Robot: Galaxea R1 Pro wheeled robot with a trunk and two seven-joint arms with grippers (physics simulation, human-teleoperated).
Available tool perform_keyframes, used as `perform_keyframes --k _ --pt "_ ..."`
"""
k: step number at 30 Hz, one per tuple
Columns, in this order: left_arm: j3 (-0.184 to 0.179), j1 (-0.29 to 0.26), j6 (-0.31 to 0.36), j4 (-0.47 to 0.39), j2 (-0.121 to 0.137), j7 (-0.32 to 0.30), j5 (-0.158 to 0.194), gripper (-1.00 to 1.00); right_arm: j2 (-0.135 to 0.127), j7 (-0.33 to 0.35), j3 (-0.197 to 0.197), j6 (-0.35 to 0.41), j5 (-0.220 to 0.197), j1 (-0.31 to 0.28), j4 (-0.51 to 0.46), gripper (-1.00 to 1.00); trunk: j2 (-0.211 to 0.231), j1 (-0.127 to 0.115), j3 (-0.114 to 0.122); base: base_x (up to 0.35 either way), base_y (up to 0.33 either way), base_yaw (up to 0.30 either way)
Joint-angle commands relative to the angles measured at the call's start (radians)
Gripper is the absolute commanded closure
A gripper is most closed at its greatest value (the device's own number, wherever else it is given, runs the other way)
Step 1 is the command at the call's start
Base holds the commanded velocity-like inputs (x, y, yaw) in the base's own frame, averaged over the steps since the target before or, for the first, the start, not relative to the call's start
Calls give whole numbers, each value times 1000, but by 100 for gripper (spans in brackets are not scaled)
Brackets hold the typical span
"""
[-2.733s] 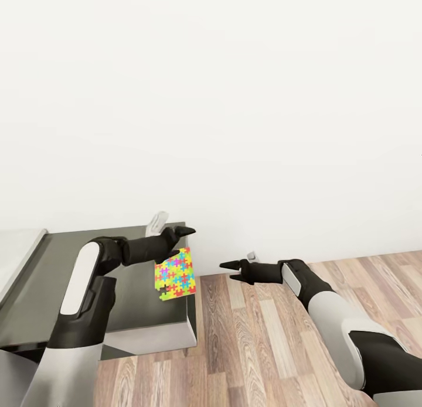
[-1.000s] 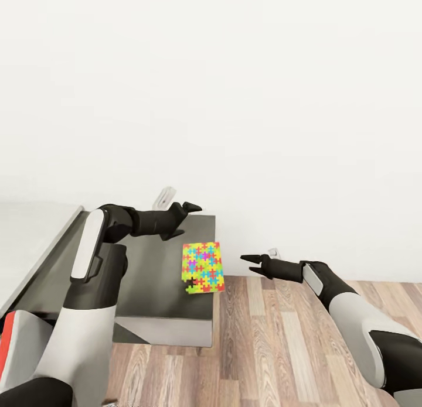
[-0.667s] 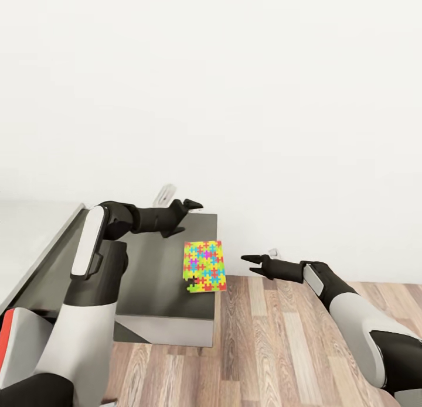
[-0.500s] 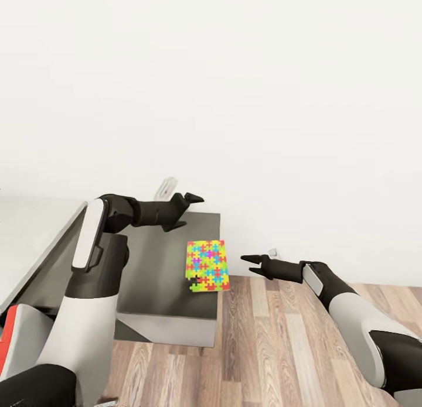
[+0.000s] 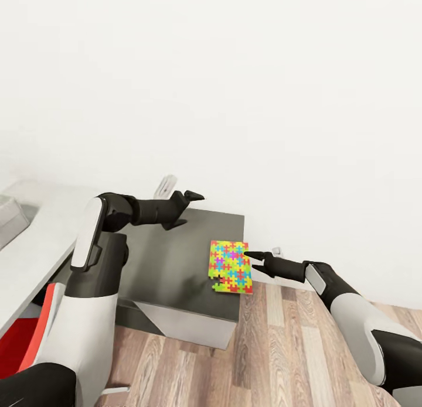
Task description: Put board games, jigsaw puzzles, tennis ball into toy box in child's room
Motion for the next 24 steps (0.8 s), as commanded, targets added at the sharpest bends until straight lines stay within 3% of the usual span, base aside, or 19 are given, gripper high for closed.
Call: perform_keyframes --k 1,9,22,23,24 --pt "1 -1 4 0 -1 10 8 -100 0 1 -3 6 -1 0 0 -100 -1 0 -1 0 0 93" --pt "1 1 4 0 -1 10 9 -100 1 -73 -8 7 -5 -1 56 -100 -1 0 0 0 0 26" --pt "1 2 3 1 0 11 8 -100 2 -86 -9 9 -12 0 65 -100 -1 0 1 0 0 57" --pt "1 2 3 1 0 10 8 -100 1 -86 -9 9 -12 0 65 100 -1 0 1 0 0 34" --pt "1 2 3 1 0 10 8 -100 1 -86 -9 8 -12 0 65 100 -1 0 1 0 0 22"
